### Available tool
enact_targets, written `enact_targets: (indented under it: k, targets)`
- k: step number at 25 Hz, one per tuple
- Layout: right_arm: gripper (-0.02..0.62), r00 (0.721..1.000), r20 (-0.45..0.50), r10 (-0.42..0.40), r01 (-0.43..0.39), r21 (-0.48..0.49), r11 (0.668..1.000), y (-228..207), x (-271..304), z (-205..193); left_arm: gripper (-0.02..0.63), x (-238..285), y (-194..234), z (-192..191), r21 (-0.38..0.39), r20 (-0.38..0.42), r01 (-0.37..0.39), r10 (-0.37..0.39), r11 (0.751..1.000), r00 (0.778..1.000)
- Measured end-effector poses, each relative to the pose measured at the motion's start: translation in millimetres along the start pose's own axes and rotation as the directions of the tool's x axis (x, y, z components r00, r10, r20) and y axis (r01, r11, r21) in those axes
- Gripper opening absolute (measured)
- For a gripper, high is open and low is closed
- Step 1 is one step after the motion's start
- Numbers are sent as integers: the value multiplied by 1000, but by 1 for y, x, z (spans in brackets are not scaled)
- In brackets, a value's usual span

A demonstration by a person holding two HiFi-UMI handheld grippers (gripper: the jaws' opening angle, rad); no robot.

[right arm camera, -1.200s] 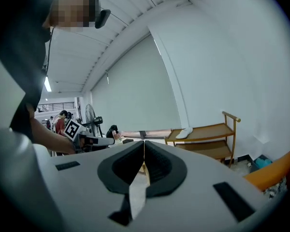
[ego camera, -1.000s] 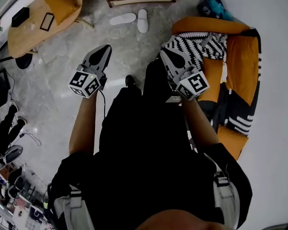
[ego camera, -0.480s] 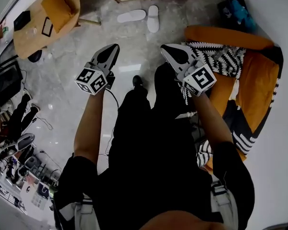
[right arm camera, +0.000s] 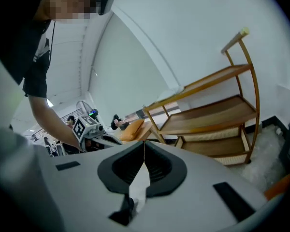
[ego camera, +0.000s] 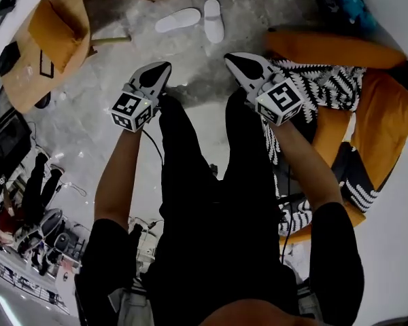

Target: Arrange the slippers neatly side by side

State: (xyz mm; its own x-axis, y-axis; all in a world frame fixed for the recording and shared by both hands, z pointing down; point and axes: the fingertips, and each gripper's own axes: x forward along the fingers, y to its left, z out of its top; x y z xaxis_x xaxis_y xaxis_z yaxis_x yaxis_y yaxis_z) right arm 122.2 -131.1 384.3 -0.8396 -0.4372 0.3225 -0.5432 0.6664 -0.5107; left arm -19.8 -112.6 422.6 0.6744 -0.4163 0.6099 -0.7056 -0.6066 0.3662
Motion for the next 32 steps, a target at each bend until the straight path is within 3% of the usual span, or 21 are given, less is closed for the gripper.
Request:
enact_targets:
  k: [4,7,10,12,15,18,22,24,29,31,32]
  targets:
    - [32,993,-60,-104,105,17,994,-39,35,-73,14,56,58,-70,5,-56,66,-66,998,996]
    - [32,983,-92,-162,165,32,986,-58,61,-126,15,81,105,-106,-60,-51,50,-53,997,997]
    - [32,971,-160,-176,174,-28,984,-74,91,-173,15,101,146,-140,-141,-61,19,-28,990,998]
    - [32,959,-229,-166,144,-109,984,-83,112,-203,15,111,168,-162,-193,-68,5,-18,981,998]
    - [32,927,-356,-118,34,-234,972,-92,134,-243,15,123,191,-197,-250,-80,-28,8,968,997]
    - [32,898,-433,-71,-70,-300,951,-108,148,-268,15,134,212,-229,-351,-87,-79,51,933,995]
    - [32,858,-507,-82,-126,-362,924,-150,172,-293,15,152,243,-249,-451,-66,-110,89,886,994]
    - [32,836,-541,-94,-119,-345,931,-169,181,-312,16,160,253,-264,-455,-79,-123,98,882,992]
    - [34,822,-550,-149,36,-212,977,-232,194,-345,21,199,274,-291,-421,-115,-116,74,900,991]
    - [34,818,-553,-156,44,-210,977,-248,199,-355,100,212,285,-301,-420,-118,-119,76,899,990]
    - [34,813,-560,-159,41,-217,975,-256,202,-361,105,219,292,-303,-423,-115,-122,80,898,990]
